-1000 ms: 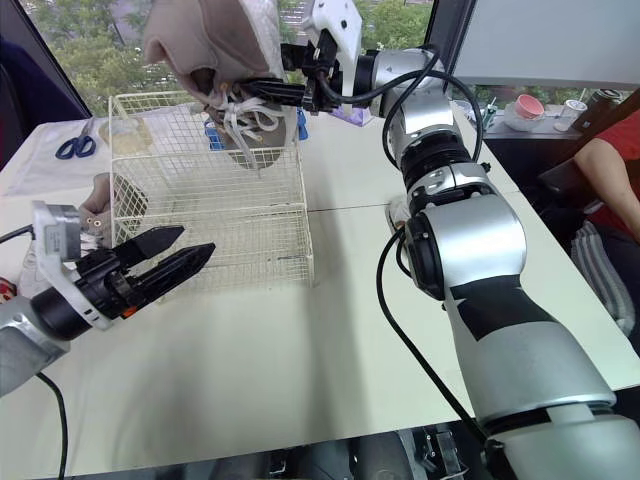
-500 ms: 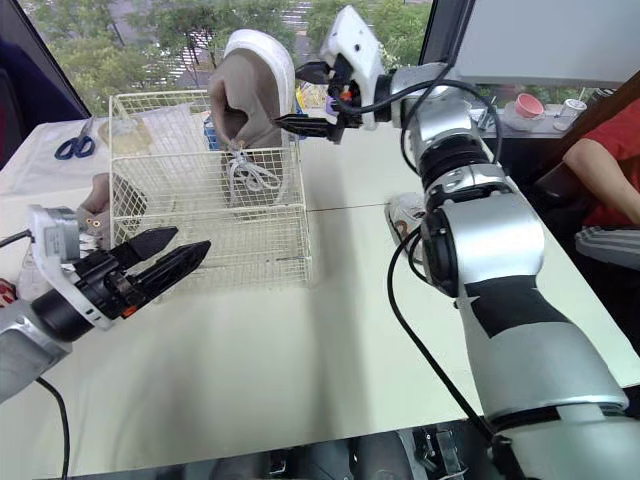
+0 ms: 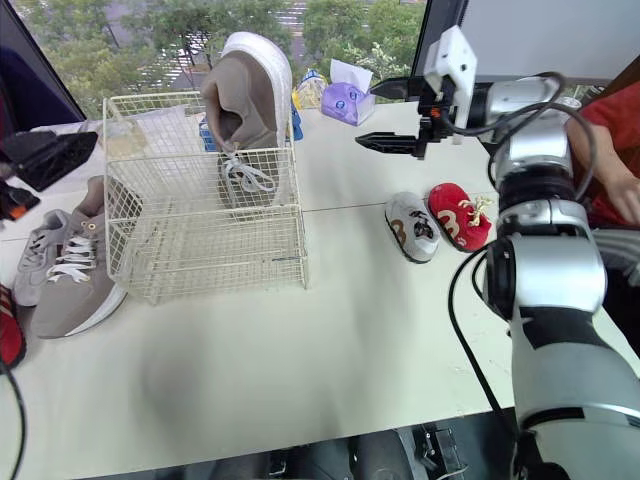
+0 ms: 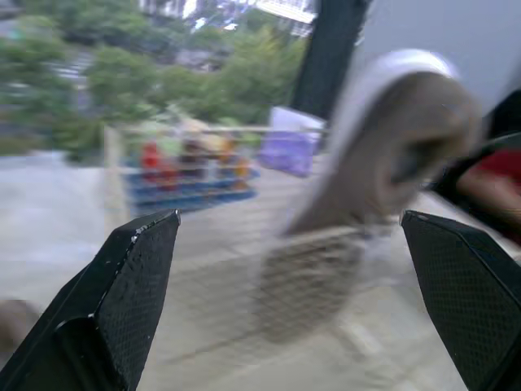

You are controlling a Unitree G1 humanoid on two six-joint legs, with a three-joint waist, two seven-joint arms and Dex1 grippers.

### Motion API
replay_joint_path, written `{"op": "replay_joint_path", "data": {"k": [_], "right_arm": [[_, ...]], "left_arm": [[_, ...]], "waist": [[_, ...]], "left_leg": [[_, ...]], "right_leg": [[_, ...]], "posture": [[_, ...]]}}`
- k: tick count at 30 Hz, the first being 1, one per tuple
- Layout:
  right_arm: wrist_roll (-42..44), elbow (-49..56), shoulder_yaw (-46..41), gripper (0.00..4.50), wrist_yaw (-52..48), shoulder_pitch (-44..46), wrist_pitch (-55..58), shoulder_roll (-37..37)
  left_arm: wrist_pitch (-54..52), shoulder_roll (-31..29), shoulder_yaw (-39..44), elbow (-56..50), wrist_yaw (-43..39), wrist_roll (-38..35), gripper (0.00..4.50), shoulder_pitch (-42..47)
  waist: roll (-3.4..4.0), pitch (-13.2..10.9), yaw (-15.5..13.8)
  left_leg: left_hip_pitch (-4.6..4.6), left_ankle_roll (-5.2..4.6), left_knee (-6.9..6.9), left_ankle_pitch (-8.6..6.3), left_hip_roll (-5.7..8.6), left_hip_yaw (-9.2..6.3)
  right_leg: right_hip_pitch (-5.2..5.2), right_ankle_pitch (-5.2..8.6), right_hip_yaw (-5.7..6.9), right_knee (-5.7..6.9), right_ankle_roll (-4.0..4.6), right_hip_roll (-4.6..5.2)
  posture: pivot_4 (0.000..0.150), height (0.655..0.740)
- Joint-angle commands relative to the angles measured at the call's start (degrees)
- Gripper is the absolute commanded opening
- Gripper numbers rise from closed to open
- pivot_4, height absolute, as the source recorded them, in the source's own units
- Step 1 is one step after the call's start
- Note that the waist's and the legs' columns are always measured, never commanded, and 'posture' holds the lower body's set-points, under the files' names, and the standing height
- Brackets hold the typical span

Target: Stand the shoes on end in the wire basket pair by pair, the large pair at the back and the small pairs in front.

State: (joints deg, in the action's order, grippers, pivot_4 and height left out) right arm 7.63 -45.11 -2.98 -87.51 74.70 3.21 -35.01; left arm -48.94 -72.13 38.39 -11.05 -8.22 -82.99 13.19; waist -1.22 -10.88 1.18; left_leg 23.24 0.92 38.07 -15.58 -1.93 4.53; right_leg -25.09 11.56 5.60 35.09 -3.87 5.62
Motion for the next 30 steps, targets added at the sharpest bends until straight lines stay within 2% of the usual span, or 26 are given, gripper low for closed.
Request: {"op": "replay_joint_path", "data": {"k": [1, 4, 7, 10, 13, 15, 18, 21, 24, 27, 30], "right_arm": [[8.8, 30.4, 3.5, 4.45, -4.6, -8.9, 18.3, -4.1], [14.3, 48.8, 5.7, 4.45, -4.6, -16.5, 29.3, -8.3], [16.9, 59.4, 6.7, 4.45, -1.9, -21.4, 33.5, -10.5], [15.8, 64.7, 7.6, 4.45, 1.1, -25.0, 33.0, -12.2], [18.0, 67.8, 6.8, 4.45, 4.3, -26.3, 35.0, -12.2], [17.8, 68.5, 6.8, 4.45, 6.5, -26.8, 34.9, -12.3], [18.0, 68.8, 6.9, 4.45, 8.9, -27.0, 34.9, -12.5], [18.8, 69.6, 6.7, 4.45, 11.2, -27.1, 35.6, -12.4], [20.3, 71.3, 5.7, 4.5, 14.1, -27.6, 37.0, -12.2], [21.8, 72.7, 4.4, 4.5, 17.2, -28.3, 38.5, -12.3], [22.8, 73.4, 3.8, 4.5, 19.1, -29.1, 39.1, -12.6]], "left_arm": [[-4.3, -8.0, -9.3, 13.0, -6.0, 8.9, 4.5, 6.6], [-5.8, -9.0, -24.0, 22.6, -11.5, 20.9, 4.5, 18.2], [-6.6, -3.8, -37.3, 34.7, -17.5, 35.0, 4.5, 34.3], [-2.6, 2.2, -48.3, 46.8, -24.1, 50.0, 4.5, 46.3], [1.8, 9.0, -53.8, 59.7, -31.2, 59.6, 4.5, 54.8], [6.0, 13.7, -55.5, 69.4, -31.5, 65.6, 4.5, 58.8], [11.1, 19.1, -56.2, 80.1, -30.4, 72.5, 4.5, 61.8], [12.1, 22.5, -56.2, 85.2, -32.7, 77.2, 4.5, 61.9], [13.1, 24.1, -56.4, 87.1, -35.1, 81.4, 3.68, 60.7], [13.2, 25.2, -55.0, 87.8, -36.0, 83.5, 2.41, 59.8], [12.9, 25.6, -53.9, 87.6, -37.4, 85.0, 1.49, 59.4]], "waist": [[-0.01, 0.0, -0.4], [0.15, 0.0, -0.7], [0.06, 0.0, -1.5], [-0.28, 0.2, -2.1], [-0.41, 0.2, -2.1], [-0.42, 0.2, -2.0], [-0.45, 0.2, -1.7], [-0.44, 0.2, -1.5], [-0.48, 0.2, -1.2], [-0.47, 0.2, -1.2], [-0.44, 0.3, -1.3]], "left_leg": [[-0.03, -0.01, -0.06, -0.01, 0.01, 0.01], [-0.06, -0.07, -0.08, -0.05, 0.06, 0.04], [-0.07, -0.1, -0.04, -0.07, 0.07, 0.01], [-0.04, -0.09, 0.11, -0.04, 0.08, -0.01], [0.02, -0.12, 0.17, -0.05, 0.09, -0.01], [0.1, -0.16, 0.21, -0.06, 0.08, 0.0], [0.17, -0.2, 0.21, -0.08, 0.08, 0.03], [0.14, -0.19, 0.19, -0.07, 0.06, 0.11], [0.14, -0.23, 0.15, -0.1, 0.04, 0.14], [0.11, -0.36, 0.16, -0.17, 0.05, 0.18], [0.07, -0.42, 0.18, -0.21, 0.05, 0.18]], "right_leg": [[0.0, 0.02, -0.02, 0.0, -0.01, 0.0], [0.02, 0.05, -0.02, 0.02, 0.02, 0.01], [0.05, 0.04, 0.01, 0.04, 0.02, -0.04], [0.09, 0.04, 0.02, 0.08, 0.02, -0.08], [0.09, 0.04, 0.0, 0.04, 0.02, -0.07], [0.02, 0.03, -0.03, 0.01, 0.03, -0.06], [-0.06, 0.03, -0.04, 0.02, 0.03, -0.06], [-0.1, 0.03, -0.09, 0.06, 0.02, -0.06], [-0.15, 0.03, -0.11, 0.06, 0.02, -0.06], [-0.12, 0.03, -0.15, 0.06, 0.01, -0.02], [-0.09, 0.03, -0.15, 0.09, 0.01, 0.02]], "posture": [[0.15, 0.74], [0.15, 0.74], [0.15, 0.74], [0.15, 0.74], [0.15, 0.74], [0.15, 0.74], [0.15, 0.74], [0.15, 0.74], [0.15, 0.74], [0.15, 0.74], [0.15, 0.74]]}}
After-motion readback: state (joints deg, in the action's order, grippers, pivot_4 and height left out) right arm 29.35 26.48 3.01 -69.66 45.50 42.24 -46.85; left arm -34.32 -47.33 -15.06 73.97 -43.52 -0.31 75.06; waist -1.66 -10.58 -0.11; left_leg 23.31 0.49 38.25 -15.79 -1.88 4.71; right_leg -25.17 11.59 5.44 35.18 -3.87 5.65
